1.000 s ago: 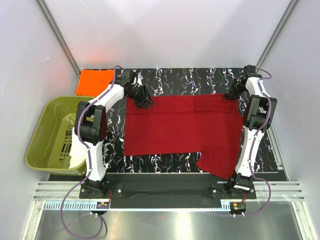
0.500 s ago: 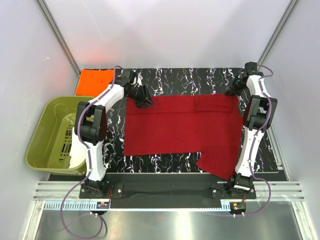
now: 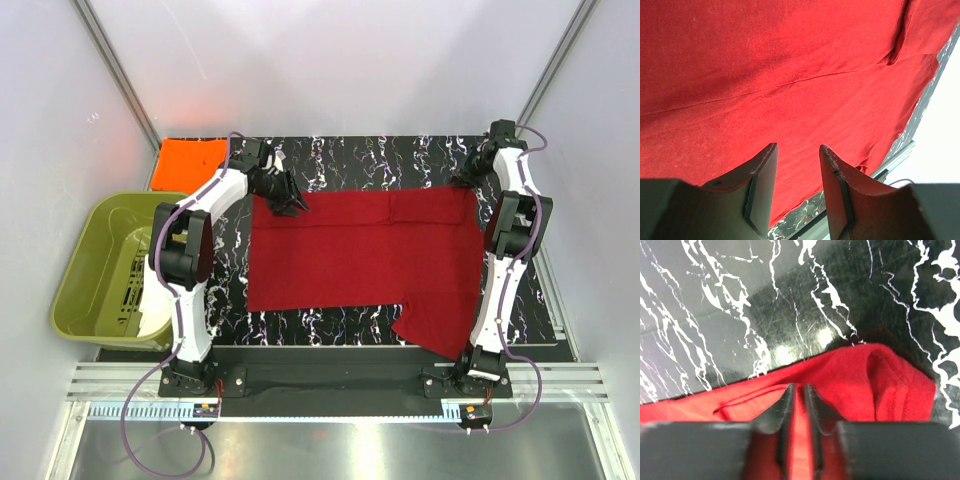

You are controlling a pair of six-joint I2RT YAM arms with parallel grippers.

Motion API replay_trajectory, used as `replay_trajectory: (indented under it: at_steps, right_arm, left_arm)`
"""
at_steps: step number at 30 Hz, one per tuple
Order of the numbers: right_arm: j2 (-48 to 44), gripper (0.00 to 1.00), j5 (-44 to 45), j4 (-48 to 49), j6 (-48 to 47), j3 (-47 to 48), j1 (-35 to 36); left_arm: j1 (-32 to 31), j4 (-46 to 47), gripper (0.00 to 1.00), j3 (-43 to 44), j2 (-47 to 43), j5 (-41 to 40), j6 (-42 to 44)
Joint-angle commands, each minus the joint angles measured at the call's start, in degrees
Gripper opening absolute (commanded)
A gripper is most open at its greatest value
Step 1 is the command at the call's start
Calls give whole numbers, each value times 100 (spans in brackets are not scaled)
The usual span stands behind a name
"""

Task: Fold and stack the t-shirts
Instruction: Fold the tshirt

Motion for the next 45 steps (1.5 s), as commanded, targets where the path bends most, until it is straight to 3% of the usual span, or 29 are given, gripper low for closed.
replay_trajectory:
  at_steps: [1, 4, 8, 11, 13, 14, 19, 27, 29, 31, 35, 39, 45]
  right_arm:
    - [175, 33, 46, -124, -37, 428, 63]
    - [53, 43, 335, -353, -37, 551, 63]
    - [-176, 50, 810, -1098, 15, 1061, 194]
    - [-580, 50, 689, -1118, 181, 738, 449]
    - [-922, 47, 119, -943, 410, 30, 677]
    - [-1028, 37, -249, -646, 655, -262, 756]
    - [-1460, 17, -586, 129, 1061, -1625, 1292]
    - [-1267, 12, -780, 535, 1290, -2041, 1733]
    - [-1284, 18, -528, 413, 1177, -1980, 1733]
    - [-1380, 31, -211, 245, 1045, -1831, 1733]
    - [-1521, 55, 1420, -614, 623, -1453, 1715]
    - [-1705, 69, 2207, -968, 464, -1434, 1461]
    - [-1733, 71, 1927, -802, 350, -1715, 661]
  left_arm:
    - [31, 117, 44, 35, -255, 176, 26]
    - [31, 64, 44, 96, -273, 150, 60]
    - [31, -41, 44, 105, -317, 97, 174]
    - [39, -103, 44, 0, -431, 9, 254]
    - [39, -156, 44, -53, -536, -113, 298]
    - [39, -191, 44, -79, -571, -132, 333]
    - [57, -314, 44, -281, -869, -289, 395]
    - [197, -182, 44, -958, -1336, -694, 456]
    - [259, -199, 46, -845, -1249, -913, 535]
    - [329, -270, 47, -511, -1013, -1202, 596]
    - [365, -358, 49, -71, -616, -1809, 632]
    - [373, -253, 49, 35, -256, -2258, 553]
    - [426, -244, 50, 123, 271, -2522, 465]
